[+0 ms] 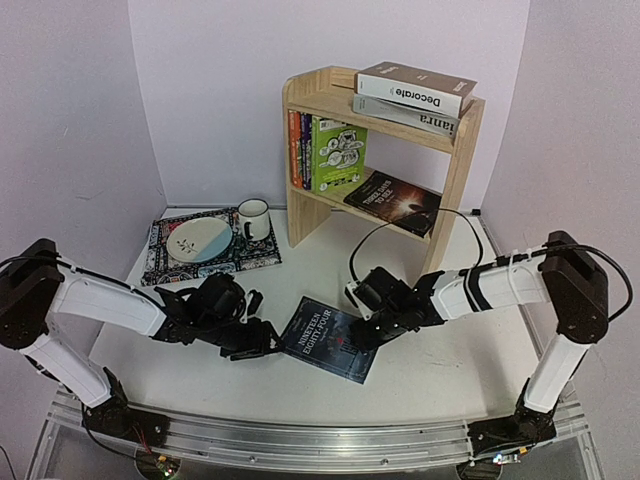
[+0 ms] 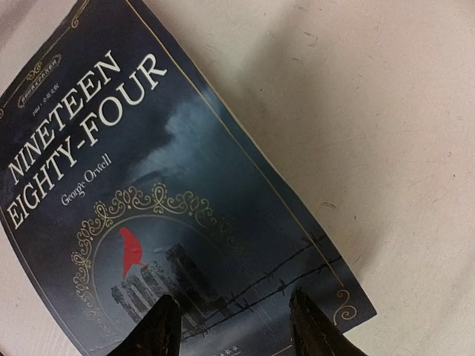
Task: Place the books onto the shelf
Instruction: Pick up the book from the center of the board.
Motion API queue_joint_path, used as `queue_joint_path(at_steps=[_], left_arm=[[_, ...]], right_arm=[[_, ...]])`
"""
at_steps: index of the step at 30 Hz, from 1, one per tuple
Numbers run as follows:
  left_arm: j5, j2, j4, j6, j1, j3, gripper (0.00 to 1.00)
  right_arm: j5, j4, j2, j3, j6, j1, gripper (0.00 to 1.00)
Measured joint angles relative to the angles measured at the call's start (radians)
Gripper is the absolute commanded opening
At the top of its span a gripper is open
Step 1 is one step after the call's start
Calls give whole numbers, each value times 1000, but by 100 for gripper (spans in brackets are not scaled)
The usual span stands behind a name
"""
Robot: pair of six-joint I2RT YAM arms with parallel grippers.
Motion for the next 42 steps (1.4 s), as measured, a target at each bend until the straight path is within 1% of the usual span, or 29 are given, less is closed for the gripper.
queue_joint_path(at_steps=[7, 11, 17, 20, 22, 26, 29, 38, 42], left_arm=[[30, -98, 2, -75, 0, -74, 64], [49, -119, 19, -116, -5, -100, 64], [68, -119, 54, -170, -36, -123, 64], [69, -119, 69, -191, -45, -126, 65], [69, -119, 81, -203, -48, -126, 65], [68, -119, 93, -221, -49, -126, 65], [68, -119, 98, -225, -50, -126, 65], [66, -119, 98, -243, -55, -126, 66], [63, -119, 98, -250, -58, -126, 66]], right_arm=[[-77, 27, 1, -5, 40, -6, 34], [-116, 71, -20, -44, 90, -5, 32], [-135, 82, -68, -101, 140, 4, 28], [-144, 77, -84, -117, 155, 6, 28], [-151, 75, -93, -124, 163, 7, 31], [-152, 66, -118, -145, 173, 8, 45], [-139, 50, -133, -149, 174, 9, 51], [-71, -2, -137, -123, 144, 10, 56], [-42, -10, -133, -72, 120, 10, 62]])
